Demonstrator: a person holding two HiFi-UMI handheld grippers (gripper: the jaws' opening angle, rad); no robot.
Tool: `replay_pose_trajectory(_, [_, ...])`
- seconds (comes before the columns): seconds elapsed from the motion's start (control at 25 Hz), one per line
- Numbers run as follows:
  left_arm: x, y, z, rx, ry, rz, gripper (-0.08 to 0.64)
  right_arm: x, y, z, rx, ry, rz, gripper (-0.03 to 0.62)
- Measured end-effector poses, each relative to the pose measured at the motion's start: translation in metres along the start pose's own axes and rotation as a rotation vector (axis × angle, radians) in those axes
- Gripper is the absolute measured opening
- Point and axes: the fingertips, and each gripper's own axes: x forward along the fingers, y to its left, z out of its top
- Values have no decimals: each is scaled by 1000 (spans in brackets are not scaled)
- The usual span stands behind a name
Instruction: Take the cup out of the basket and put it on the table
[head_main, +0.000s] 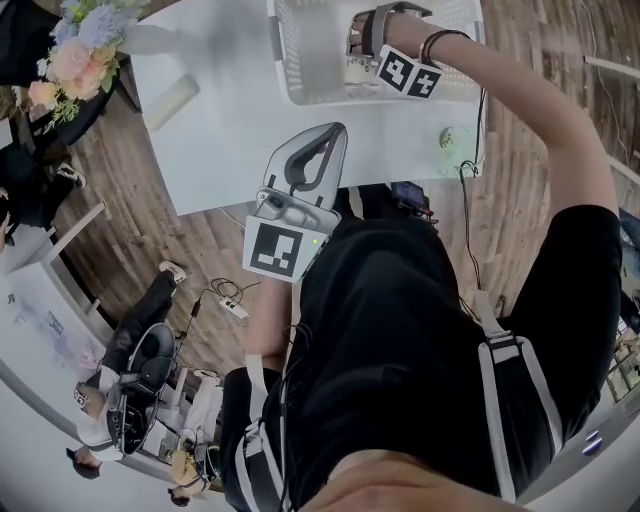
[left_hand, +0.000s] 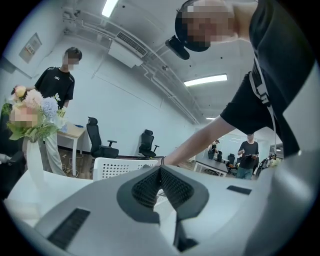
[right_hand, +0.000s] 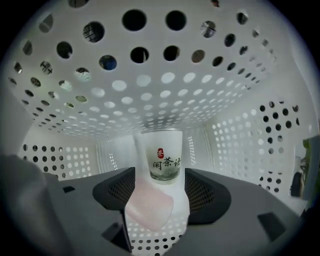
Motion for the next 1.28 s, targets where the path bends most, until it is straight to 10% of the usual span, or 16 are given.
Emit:
replay_pose_trajectory(0.56, [3,1,-9,-26,21,28,20,28,3,15,-130,-42,37,293])
replay_pose_trajectory(1.28, [3,-19,-1,-2,-2,6,20,-31,-20,-11,226,-44,-132,282])
